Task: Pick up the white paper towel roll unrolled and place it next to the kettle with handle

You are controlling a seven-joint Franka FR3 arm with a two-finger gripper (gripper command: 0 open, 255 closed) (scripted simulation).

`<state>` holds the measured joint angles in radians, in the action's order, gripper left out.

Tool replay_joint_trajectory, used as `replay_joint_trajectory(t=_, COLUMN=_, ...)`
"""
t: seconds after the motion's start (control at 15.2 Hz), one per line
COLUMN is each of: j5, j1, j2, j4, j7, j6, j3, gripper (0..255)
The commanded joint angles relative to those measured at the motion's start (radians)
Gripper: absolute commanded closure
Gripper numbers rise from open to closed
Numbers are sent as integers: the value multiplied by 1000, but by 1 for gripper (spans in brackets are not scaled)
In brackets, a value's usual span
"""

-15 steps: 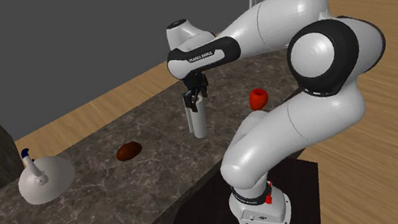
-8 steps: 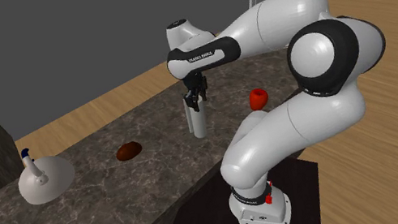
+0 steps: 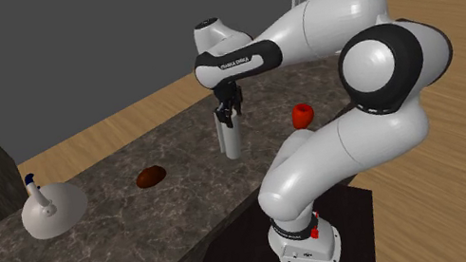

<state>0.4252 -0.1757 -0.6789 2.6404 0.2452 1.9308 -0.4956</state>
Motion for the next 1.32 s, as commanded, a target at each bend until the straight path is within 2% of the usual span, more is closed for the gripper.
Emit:
replay_joint_trajectory(t=0.0, j5=-6, j1=1, j2=-12, j4=-16, j7=2, j6=-28, j3=10, gripper=255)
replay_joint_trajectory(t=1.25, j5=-68, j1=18, j2=-44, j4=-244, j7=32, j6=-288, j3=83, gripper=255)
